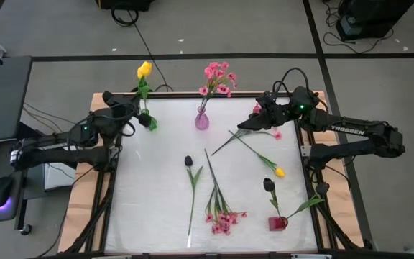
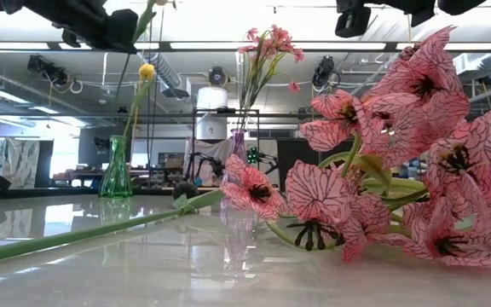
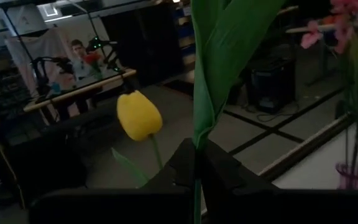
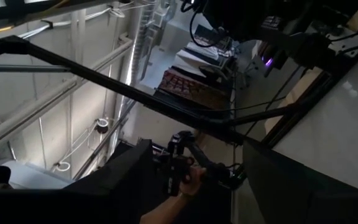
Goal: Sort flowers into vase by color
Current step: Put the top yellow flower into the green vase
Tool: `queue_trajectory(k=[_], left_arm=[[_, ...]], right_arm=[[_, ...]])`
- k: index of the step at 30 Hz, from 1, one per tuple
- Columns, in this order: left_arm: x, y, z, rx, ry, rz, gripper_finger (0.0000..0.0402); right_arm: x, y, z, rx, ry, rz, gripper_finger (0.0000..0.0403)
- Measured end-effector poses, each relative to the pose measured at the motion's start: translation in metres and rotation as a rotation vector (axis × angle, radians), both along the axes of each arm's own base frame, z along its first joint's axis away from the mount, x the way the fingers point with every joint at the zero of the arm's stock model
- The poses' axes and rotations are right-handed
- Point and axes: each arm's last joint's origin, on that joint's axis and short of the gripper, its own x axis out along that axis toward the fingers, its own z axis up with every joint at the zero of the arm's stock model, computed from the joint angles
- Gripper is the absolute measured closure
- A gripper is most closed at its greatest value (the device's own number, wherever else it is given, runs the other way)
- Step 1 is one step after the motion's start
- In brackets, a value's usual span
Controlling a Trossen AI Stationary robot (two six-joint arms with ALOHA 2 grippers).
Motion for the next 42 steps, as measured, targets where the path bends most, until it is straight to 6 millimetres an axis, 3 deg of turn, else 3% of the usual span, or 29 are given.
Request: queue_trajectory(k=[21, 42], left_arm=[[-0.005, 0.033, -0.001, -0.015, -0.036, -0.018, 0.0384], [-0.002, 0.036, -0.015, -0.126, 0.004, -0.006, 0.0384]], right_arm=[[0.0, -0.001, 0.0, -0.002, -0.003, -0.032, 0.0145], [-0.001, -0.007, 0.0, -0.017, -0.011, -0.082, 0.0145]])
